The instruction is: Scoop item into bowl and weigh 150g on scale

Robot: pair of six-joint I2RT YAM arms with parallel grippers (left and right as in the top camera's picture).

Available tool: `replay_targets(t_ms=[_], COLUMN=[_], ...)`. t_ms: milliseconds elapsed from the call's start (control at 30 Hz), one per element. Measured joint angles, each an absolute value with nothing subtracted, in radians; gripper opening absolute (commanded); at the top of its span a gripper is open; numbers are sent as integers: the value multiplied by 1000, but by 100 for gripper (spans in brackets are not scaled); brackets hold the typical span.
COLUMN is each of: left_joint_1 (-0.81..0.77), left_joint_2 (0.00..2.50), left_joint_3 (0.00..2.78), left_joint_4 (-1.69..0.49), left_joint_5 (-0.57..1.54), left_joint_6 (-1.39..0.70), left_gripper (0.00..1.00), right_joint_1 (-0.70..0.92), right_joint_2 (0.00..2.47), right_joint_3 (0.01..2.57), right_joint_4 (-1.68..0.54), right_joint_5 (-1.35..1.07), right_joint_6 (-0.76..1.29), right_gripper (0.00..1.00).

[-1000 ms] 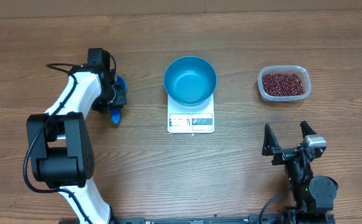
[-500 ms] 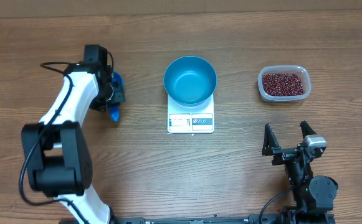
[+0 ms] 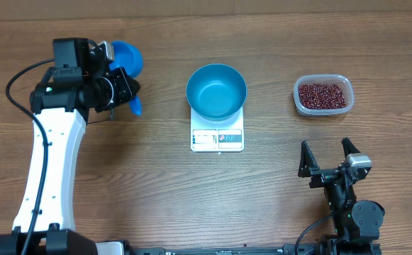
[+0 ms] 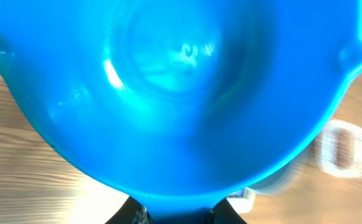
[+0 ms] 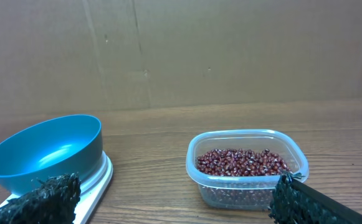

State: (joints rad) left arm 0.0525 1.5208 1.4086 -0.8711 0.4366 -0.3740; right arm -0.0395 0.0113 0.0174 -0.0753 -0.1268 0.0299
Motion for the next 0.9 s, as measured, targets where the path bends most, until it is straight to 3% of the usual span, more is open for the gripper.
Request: replay_targets(t_ms=[600,900], left_joint_1=[52,52], left_joint_2=[1515,1515], left_joint_3=[1410,1410], left_joint_4=[-1113,-1122], left_joint_5=[746,862], left_joint_6=[-747,-795], left_gripper=[4,4], right_joint_1=[-39,-39], right_joint_2=[11,11], right_joint_3=[17,17], right_joint_4=[-72,-55], right_joint_5=[-144,-383], right_joint_6=[30,160], right_gripper=[100,100])
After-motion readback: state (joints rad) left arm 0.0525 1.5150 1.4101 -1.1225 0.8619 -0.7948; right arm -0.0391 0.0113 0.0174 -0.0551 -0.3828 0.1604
